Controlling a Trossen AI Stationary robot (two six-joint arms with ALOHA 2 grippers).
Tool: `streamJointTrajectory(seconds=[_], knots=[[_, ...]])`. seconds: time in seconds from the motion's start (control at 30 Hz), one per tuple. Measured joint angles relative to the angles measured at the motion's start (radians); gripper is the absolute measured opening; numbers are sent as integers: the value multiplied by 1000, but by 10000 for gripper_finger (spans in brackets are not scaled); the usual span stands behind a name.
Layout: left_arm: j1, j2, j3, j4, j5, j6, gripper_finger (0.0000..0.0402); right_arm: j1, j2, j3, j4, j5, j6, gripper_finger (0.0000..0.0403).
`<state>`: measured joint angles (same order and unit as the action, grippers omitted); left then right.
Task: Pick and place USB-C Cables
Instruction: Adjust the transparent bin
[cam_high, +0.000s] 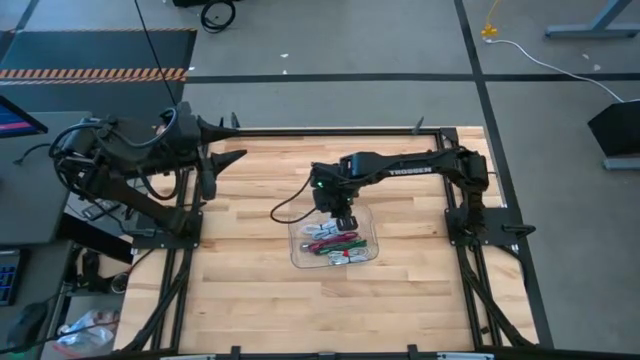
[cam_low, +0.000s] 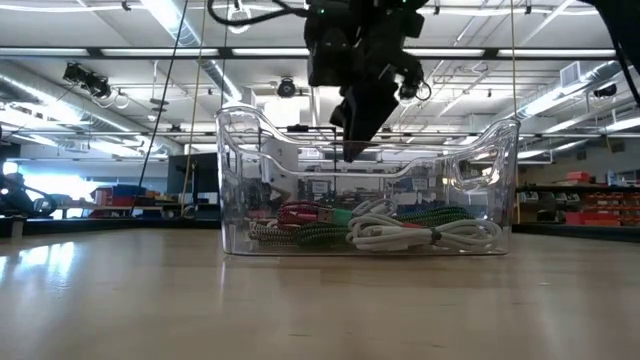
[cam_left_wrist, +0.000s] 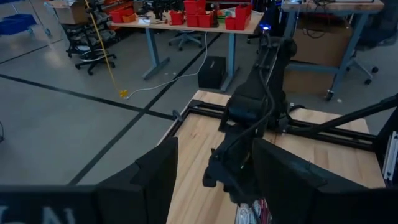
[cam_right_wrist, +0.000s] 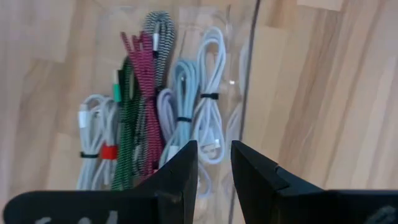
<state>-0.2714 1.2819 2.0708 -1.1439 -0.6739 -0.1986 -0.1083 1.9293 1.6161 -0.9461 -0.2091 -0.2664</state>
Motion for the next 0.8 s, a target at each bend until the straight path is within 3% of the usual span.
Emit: streamJointTrajectory(seconds=[0.43,0.73,0.8], knots=[[0,0,0,-13,0,0,213,-67,76,11,6,11,-25,98],[0,0,0,-15,0,2,213,-104,76,10,37,34,-25,13],[0,0,0,-15,0,2,213,-110,76,10,44,40,-20,10]])
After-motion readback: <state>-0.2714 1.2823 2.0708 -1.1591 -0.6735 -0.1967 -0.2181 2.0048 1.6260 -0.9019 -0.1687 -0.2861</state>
